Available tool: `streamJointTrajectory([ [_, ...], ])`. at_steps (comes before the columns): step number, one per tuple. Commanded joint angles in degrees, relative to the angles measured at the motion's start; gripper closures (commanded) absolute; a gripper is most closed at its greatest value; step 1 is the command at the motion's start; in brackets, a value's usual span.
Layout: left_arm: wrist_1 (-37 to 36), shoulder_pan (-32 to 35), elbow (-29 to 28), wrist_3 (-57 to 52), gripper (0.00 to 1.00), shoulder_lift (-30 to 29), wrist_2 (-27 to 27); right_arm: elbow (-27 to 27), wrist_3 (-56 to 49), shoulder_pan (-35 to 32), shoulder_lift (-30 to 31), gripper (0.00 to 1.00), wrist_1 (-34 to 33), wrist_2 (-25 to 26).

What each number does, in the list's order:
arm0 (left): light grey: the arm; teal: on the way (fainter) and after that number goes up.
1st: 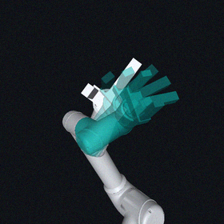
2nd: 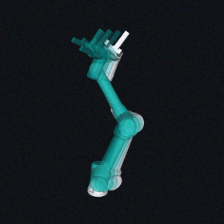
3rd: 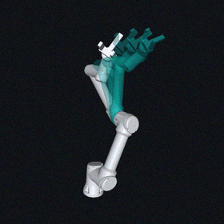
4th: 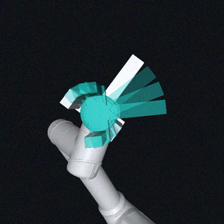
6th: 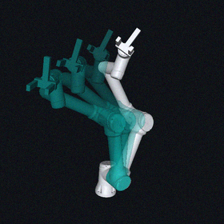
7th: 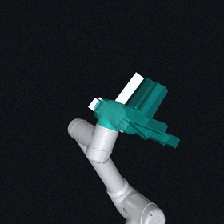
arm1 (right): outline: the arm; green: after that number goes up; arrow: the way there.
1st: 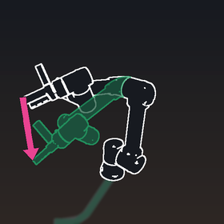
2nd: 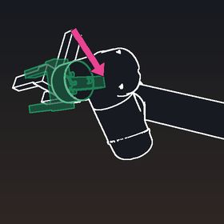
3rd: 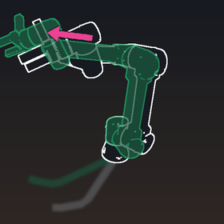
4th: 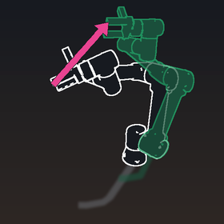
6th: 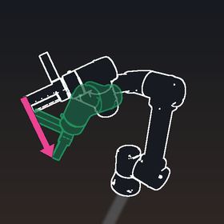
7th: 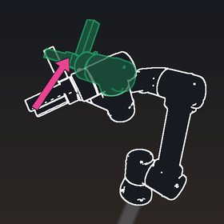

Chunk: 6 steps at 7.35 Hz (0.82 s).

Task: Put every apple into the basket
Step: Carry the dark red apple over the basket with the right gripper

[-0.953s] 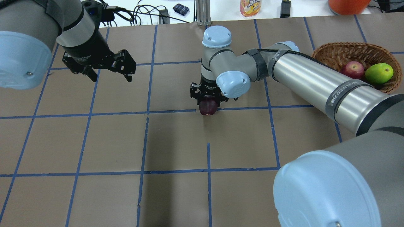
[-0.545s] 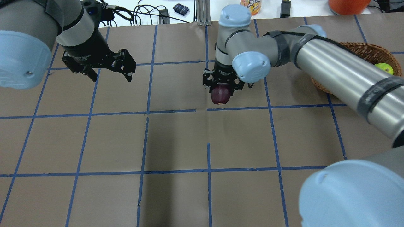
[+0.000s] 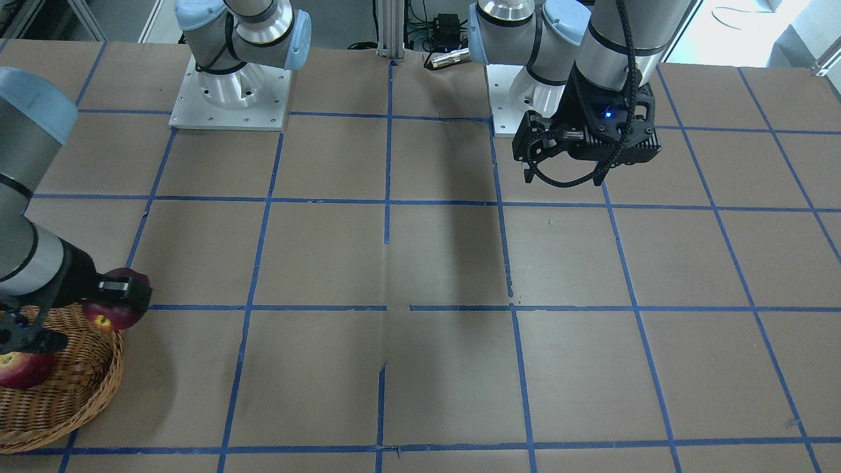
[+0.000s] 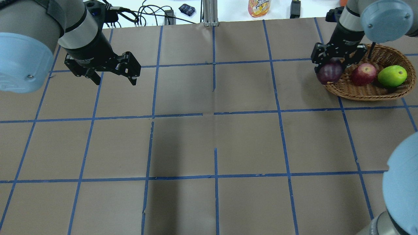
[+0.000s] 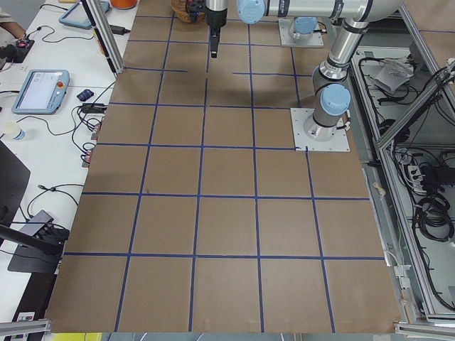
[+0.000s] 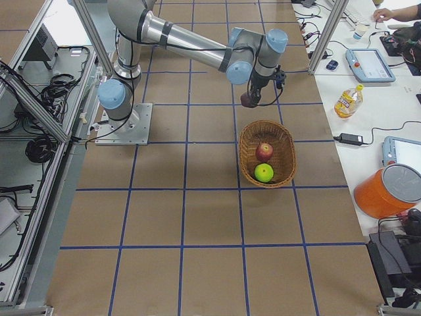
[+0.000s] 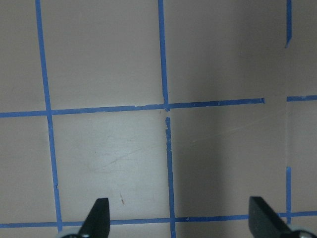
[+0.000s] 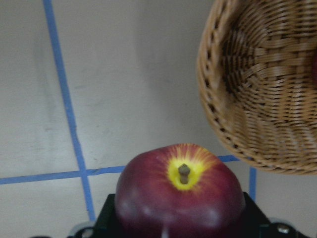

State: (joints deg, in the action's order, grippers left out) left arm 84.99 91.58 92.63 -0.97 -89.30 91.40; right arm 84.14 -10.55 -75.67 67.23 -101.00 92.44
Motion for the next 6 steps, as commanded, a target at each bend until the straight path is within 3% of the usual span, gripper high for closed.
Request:
streamJointTrajectory([
  [1, 0.00, 0.00, 0.01, 0.00, 0.00, 0.09, 0.00, -3.78, -6.93, 3.33, -5.42, 1.00, -4.98, 4.14],
  [5, 0.00, -0.09, -0.08, 0.00, 0.00, 0.09, 0.00, -5.56, -7.12, 3.34, -9.84, 1.00, -4.30, 4.15],
  [6, 0.00, -0.09, 0.00, 0.00, 0.00, 0.09, 0.00, -5.56, -7.12, 3.34, -10.62, 0.93, -4.29, 4.23],
])
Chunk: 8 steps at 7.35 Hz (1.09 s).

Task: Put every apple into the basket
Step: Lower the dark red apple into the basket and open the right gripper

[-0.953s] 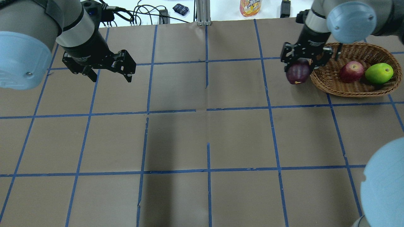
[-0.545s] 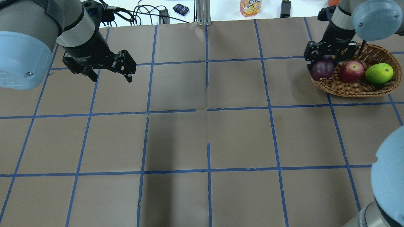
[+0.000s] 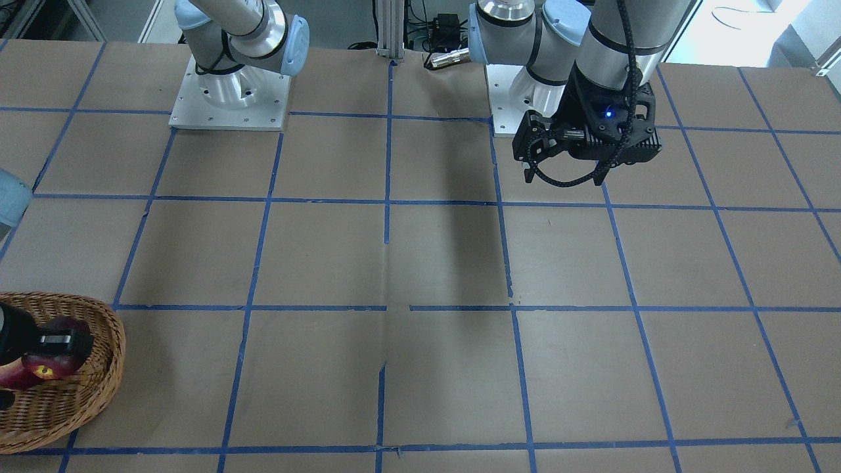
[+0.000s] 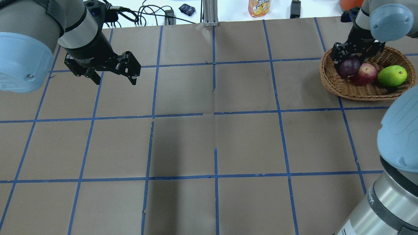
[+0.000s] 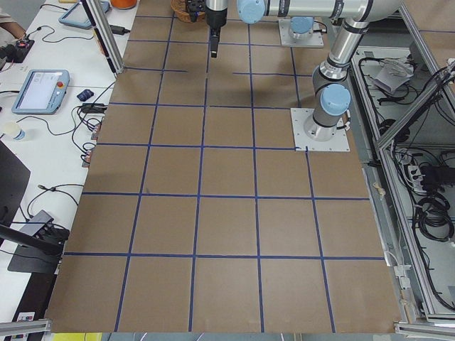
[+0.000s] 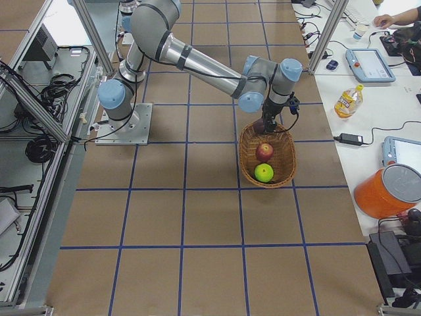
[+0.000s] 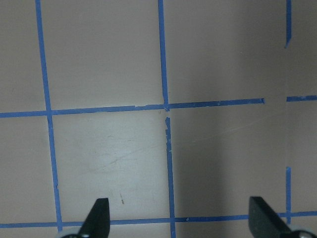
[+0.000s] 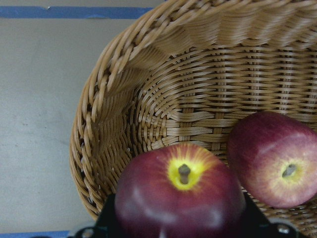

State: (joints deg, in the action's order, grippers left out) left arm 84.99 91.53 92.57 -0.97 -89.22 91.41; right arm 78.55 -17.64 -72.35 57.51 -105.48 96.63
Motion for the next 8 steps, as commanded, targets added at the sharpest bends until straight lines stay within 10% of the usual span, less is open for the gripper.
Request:
streamJointTrajectory([
  [1, 0.00, -0.03, -0.02, 0.00, 0.00, 0.01, 0.00, 0.11, -0.11, 0.10, -1.60, 0.72, -0.08, 0.23],
  [3, 0.00, -0.03, -0.02, 0.00, 0.00, 0.01, 0.00, 0.11, -2.21, 0.45, -2.40, 0.10, 0.01, 0.58],
  [4, 0.00, -0.03, -0.02, 0.00, 0.00, 0.01, 0.00, 0.11, -2.57, 1.50, -2.31, 0.00, 0.53, 0.41],
  [8, 0.00, -0.03, 0.07, 0.00, 0.00, 0.01, 0.00, -2.70, -2.58, 1.43, 4.17, 0.00, 11.43, -1.52],
])
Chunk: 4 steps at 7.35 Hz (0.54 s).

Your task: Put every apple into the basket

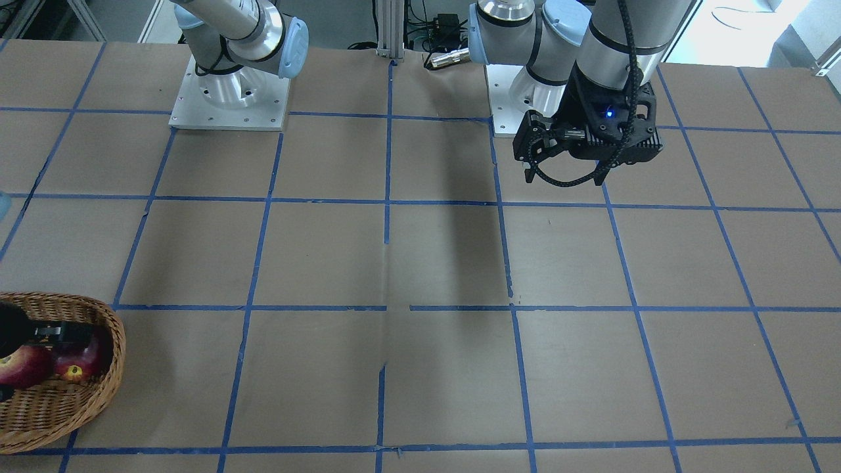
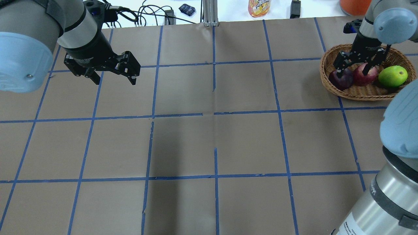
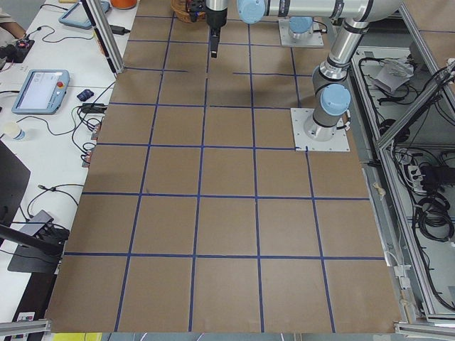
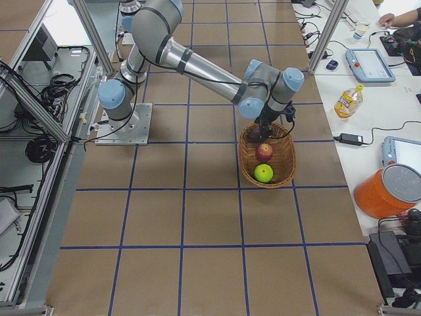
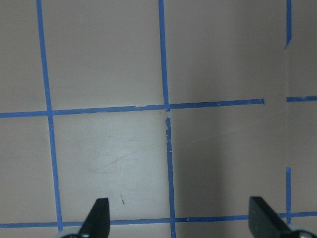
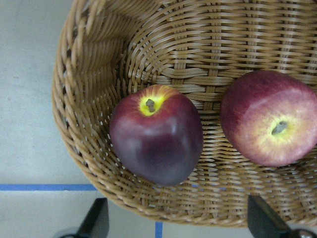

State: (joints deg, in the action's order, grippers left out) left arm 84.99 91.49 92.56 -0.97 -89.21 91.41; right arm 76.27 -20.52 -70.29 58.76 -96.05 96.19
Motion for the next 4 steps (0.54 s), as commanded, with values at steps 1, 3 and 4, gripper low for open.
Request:
streamJointTrajectory([
  [1, 0.00, 0.00, 0.08, 0.00, 0.00, 0.00, 0.00, -0.16, 1.00, -2.38, 5.99, 0.00, 2.18, -3.96],
  [3, 0.00, 0.00, 0.08, 0.00, 0.00, 0.00, 0.00, 2.28, 13.87, -10.79, 13.71, 0.00, 5.15, -4.16],
  [4, 0.00, -0.09, 0.08, 0.00, 0.00, 0.00, 0.00, 4.82, 15.41, -14.22, 19.32, 0.00, 6.74, -5.30],
])
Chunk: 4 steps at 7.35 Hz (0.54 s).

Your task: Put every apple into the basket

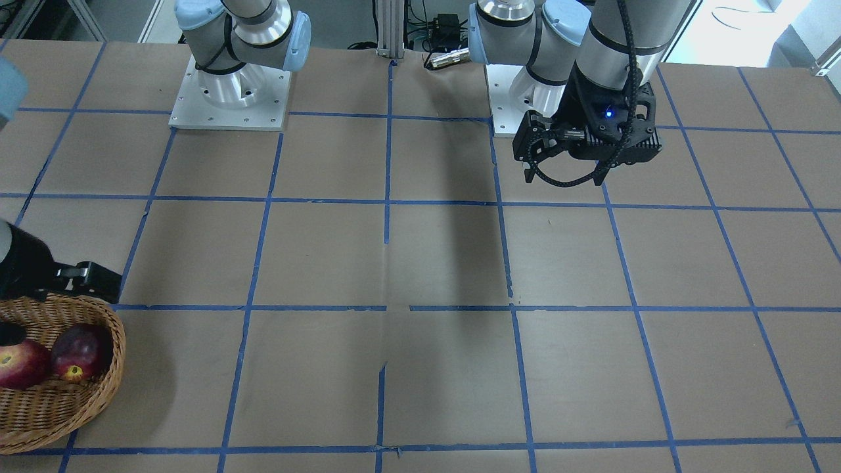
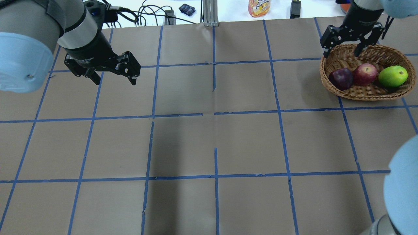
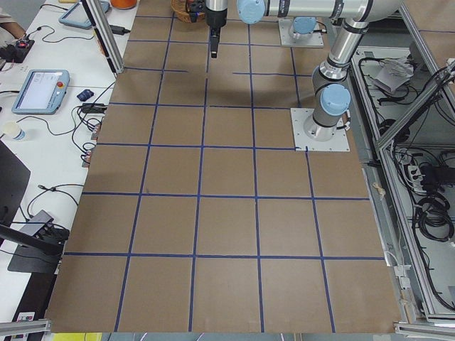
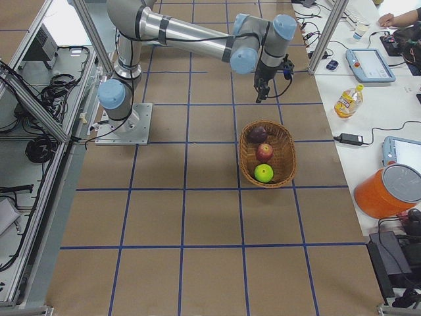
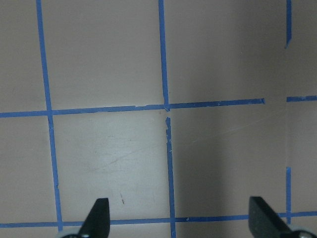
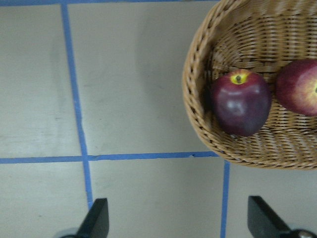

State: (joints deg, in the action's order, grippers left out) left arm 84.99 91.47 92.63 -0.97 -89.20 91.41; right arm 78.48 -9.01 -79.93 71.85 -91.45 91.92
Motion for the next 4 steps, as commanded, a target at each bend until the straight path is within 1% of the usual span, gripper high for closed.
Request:
streamJointTrajectory([
  [1, 0.00, -0.07, 0.00, 0.00, 0.00, 0.08, 0.00, 5.78, 3.91, -6.54, 10.02, 0.00, 2.15, -0.87],
  [2, 0.00, -0.07, 0.00, 0.00, 0.00, 0.08, 0.00, 9.46, 3.74, -6.91, 14.32, 0.00, 2.32, -1.13],
  [3, 0.00, -0.07, 0.00, 0.00, 0.00, 0.08, 0.00, 12.98, 3.47, -6.91, 16.46, 0.00, 1.98, -1.13],
  [4, 0.00, -0.07, 0.00, 0.00, 0.00, 0.08, 0.00, 13.71, 3.91, -7.26, 17.43, 0.00, 2.84, -1.13],
])
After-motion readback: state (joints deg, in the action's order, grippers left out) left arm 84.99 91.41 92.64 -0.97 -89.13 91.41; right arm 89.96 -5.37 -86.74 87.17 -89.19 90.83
